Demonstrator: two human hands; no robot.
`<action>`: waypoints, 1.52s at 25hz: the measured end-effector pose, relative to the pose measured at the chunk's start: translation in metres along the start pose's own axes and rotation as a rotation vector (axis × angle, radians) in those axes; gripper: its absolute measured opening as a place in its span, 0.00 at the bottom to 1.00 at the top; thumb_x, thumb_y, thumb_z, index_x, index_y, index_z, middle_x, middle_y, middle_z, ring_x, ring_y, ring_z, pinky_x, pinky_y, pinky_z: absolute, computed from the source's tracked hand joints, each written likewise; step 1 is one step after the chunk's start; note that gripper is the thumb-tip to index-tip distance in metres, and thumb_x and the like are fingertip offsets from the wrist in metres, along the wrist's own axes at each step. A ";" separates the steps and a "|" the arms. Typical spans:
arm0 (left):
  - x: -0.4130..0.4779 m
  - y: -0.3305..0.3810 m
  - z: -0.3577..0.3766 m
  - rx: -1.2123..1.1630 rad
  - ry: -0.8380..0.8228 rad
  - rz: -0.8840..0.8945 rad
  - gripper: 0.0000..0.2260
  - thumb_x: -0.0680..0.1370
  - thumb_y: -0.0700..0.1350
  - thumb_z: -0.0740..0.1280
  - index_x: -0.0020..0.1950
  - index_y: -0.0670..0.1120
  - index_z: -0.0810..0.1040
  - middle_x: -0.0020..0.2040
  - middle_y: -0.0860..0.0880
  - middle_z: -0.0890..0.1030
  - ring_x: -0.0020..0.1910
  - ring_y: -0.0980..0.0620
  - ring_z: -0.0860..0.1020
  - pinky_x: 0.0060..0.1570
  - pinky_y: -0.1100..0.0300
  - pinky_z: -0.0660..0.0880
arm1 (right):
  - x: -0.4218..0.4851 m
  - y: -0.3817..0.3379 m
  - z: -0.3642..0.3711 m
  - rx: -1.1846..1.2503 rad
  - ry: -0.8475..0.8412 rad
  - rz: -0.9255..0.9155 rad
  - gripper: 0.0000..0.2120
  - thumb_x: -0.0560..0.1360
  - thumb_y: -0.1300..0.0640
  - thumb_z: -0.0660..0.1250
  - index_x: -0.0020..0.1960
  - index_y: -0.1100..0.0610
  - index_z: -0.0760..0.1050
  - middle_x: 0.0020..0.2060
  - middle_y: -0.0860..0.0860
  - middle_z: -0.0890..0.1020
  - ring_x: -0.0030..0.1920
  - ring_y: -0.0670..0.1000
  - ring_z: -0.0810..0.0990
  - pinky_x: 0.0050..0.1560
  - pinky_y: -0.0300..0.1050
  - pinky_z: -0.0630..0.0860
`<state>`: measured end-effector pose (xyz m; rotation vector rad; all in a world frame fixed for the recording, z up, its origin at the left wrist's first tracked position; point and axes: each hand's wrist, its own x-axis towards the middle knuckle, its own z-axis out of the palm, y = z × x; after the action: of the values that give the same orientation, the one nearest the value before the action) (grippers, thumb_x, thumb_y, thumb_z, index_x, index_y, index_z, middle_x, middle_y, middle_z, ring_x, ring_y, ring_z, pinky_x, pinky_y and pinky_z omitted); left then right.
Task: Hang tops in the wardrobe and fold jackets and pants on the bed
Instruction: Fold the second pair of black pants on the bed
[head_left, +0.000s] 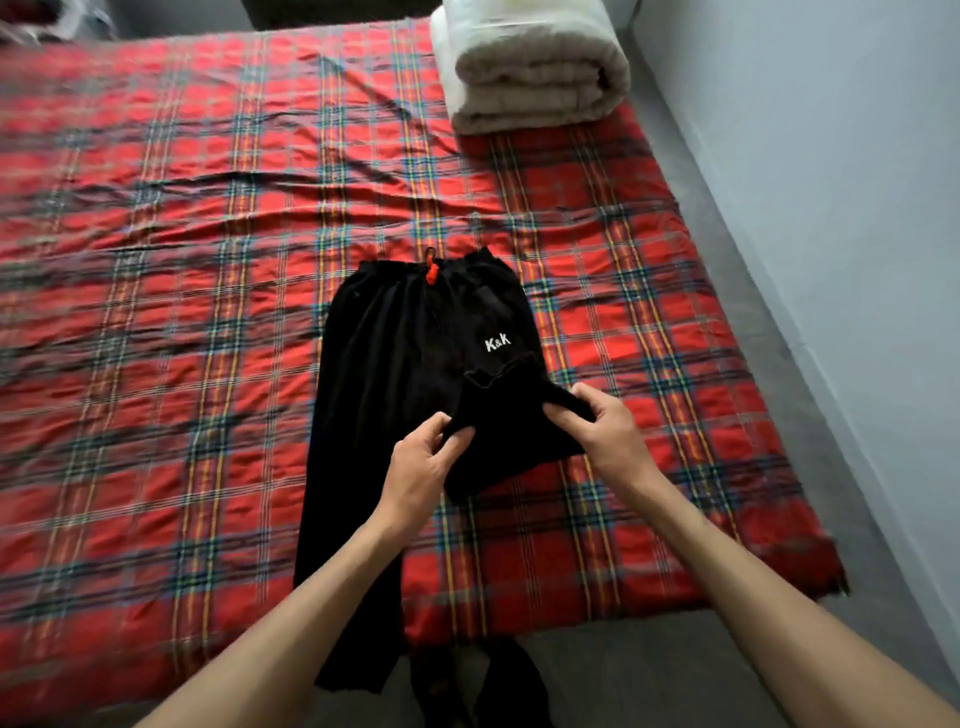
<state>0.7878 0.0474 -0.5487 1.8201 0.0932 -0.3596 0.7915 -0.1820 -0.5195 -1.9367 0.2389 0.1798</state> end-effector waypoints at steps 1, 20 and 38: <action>0.030 -0.012 0.000 0.018 0.026 -0.063 0.17 0.73 0.61 0.66 0.43 0.48 0.77 0.37 0.45 0.79 0.39 0.57 0.74 0.42 0.46 0.73 | 0.034 0.017 0.012 -0.026 -0.044 0.044 0.15 0.74 0.48 0.70 0.33 0.51 0.68 0.27 0.42 0.71 0.31 0.42 0.68 0.35 0.45 0.65; 0.498 -0.181 0.011 0.374 0.466 -0.336 0.18 0.78 0.59 0.63 0.41 0.45 0.76 0.34 0.51 0.76 0.42 0.46 0.77 0.39 0.57 0.64 | 0.501 0.206 0.152 -0.383 0.143 0.067 0.12 0.80 0.45 0.57 0.49 0.51 0.74 0.48 0.57 0.83 0.51 0.62 0.79 0.44 0.49 0.65; 0.331 -0.189 -0.060 0.538 0.432 0.030 0.18 0.76 0.46 0.69 0.64 0.42 0.72 0.59 0.46 0.77 0.58 0.50 0.75 0.61 0.59 0.70 | 0.328 0.166 0.214 -0.765 -0.061 -0.574 0.17 0.75 0.53 0.62 0.61 0.57 0.76 0.62 0.55 0.76 0.63 0.57 0.73 0.68 0.56 0.65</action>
<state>1.0670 0.1167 -0.8064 2.4076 0.2899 0.0479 1.0650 -0.0690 -0.8257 -2.6569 -0.5028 -0.0689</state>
